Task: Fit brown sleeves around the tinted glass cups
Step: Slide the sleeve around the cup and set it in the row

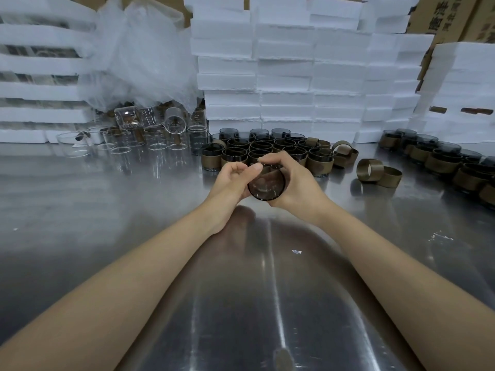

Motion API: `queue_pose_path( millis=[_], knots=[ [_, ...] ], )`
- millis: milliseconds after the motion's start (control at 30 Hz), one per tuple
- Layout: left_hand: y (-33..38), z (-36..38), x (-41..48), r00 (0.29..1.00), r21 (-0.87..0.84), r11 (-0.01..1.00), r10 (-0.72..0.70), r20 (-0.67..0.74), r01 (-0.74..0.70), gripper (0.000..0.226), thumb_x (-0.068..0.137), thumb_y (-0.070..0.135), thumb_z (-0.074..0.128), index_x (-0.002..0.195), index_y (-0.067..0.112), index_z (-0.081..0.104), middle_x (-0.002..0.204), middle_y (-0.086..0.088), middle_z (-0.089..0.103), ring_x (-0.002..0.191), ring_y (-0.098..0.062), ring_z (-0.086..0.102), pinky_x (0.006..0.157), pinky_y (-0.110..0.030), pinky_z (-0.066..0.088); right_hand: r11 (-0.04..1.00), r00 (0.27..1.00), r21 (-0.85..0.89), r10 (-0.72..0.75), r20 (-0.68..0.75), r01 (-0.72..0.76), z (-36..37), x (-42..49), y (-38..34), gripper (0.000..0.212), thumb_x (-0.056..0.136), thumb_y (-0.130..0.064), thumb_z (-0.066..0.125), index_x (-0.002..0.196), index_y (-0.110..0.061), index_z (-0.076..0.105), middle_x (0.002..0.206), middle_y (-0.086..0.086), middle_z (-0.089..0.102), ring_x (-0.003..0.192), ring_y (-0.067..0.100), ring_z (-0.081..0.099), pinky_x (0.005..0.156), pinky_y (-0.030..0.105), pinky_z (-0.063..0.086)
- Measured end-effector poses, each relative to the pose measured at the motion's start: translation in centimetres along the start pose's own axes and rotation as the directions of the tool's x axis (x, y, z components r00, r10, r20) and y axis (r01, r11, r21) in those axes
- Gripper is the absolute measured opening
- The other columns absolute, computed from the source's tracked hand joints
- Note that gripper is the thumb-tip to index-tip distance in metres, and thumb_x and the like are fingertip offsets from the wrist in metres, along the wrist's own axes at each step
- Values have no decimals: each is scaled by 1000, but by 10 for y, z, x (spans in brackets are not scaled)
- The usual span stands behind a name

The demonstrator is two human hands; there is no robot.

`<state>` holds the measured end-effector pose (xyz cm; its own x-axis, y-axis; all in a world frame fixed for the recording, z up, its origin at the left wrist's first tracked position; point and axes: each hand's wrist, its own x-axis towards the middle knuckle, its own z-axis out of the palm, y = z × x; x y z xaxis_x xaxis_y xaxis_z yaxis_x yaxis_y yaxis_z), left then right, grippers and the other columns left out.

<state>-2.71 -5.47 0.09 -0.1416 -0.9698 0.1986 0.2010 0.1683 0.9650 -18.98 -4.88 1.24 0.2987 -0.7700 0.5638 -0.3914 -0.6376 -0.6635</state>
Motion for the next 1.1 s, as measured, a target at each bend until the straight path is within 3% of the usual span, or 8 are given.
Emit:
queue_pose_path(
  millis=[133, 233, 367, 500, 667, 767, 900, 1100],
  knots=[
    [1, 3, -3, 1000, 69, 998, -13, -18, 15, 70, 56, 48, 80, 109, 17, 48, 118, -20, 62, 107, -26, 64, 103, -45, 48, 994, 996, -79, -75, 37, 78, 2, -2, -2, 58, 68, 3, 79, 120, -7, 57, 116, 1, 61, 105, 11, 61, 90, 25, 50],
    [1, 6, -4, 999, 131, 991, -15, -36, 19, 77, 46, 54, 81, 107, 22, 47, 127, -19, 58, 117, -27, 61, 104, -43, 48, 984, 994, -140, -104, 36, 108, 5, -2, -2, 54, 71, -7, 82, 119, -10, 58, 116, 0, 61, 107, 12, 61, 91, 26, 49],
    [-4, 6, -4, 1000, 214, 977, 21, 15, -24, 64, 56, 41, 83, 106, 27, 45, 123, -11, 58, 103, -9, 61, 80, -15, 49, 968, 993, -228, -94, 70, 108, 8, 0, 0, 55, 70, -15, 80, 119, -19, 57, 109, -4, 59, 99, 4, 58, 84, 18, 46],
    [-6, 5, -4, 999, 271, 961, 45, 13, -47, 64, 66, 28, 89, 109, 27, 42, 122, -4, 56, 103, -4, 59, 78, -13, 46, 971, 999, -239, 4, 35, 4, 8, 2, 0, 59, 63, -16, 80, 114, -31, 55, 105, -9, 62, 93, 7, 61, 78, 25, 51],
    [-7, 6, -3, 996, 308, 948, 75, 44, -85, 62, 67, 18, 90, 108, 30, 45, 120, -3, 60, 106, -10, 62, 87, -18, 49, 981, 993, -159, 113, 19, -108, 2, 2, 0, 60, 60, -12, 83, 108, -29, 52, 99, -14, 67, 86, -2, 63, 73, 11, 46],
    [-8, 5, -3, 995, 301, 949, 81, 63, -97, 61, 71, 10, 86, 117, 24, 48, 119, -3, 64, 101, -7, 66, 90, -20, 52, 981, 984, -77, 179, -5, -179, 0, 2, 2, 58, 59, -7, 86, 104, -22, 52, 97, -8, 69, 87, 8, 65, 79, 26, 52],
    [-6, 4, -2, 991, 266, 958, 84, 100, -108, 57, 75, 5, 82, 121, 20, 53, 112, 1, 68, 95, -3, 68, 79, -15, 52, 964, 966, 66, 259, 1, -259, -4, 2, 1, 57, 59, 7, 83, 105, -8, 52, 97, 7, 67, 84, 15, 61, 82, 40, 52],
    [-2, 1, -4, 984, 210, 969, 98, 146, -128, 44, 81, 7, 77, 116, 29, 62, 115, 2, 71, 104, -4, 66, 89, -21, 50, 942, 956, 168, 294, 3, -291, -9, 1, 0, 57, 61, 13, 79, 108, -1, 51, 86, -6, 63, 70, 2, 57, 68, 21, 48]
  ],
)
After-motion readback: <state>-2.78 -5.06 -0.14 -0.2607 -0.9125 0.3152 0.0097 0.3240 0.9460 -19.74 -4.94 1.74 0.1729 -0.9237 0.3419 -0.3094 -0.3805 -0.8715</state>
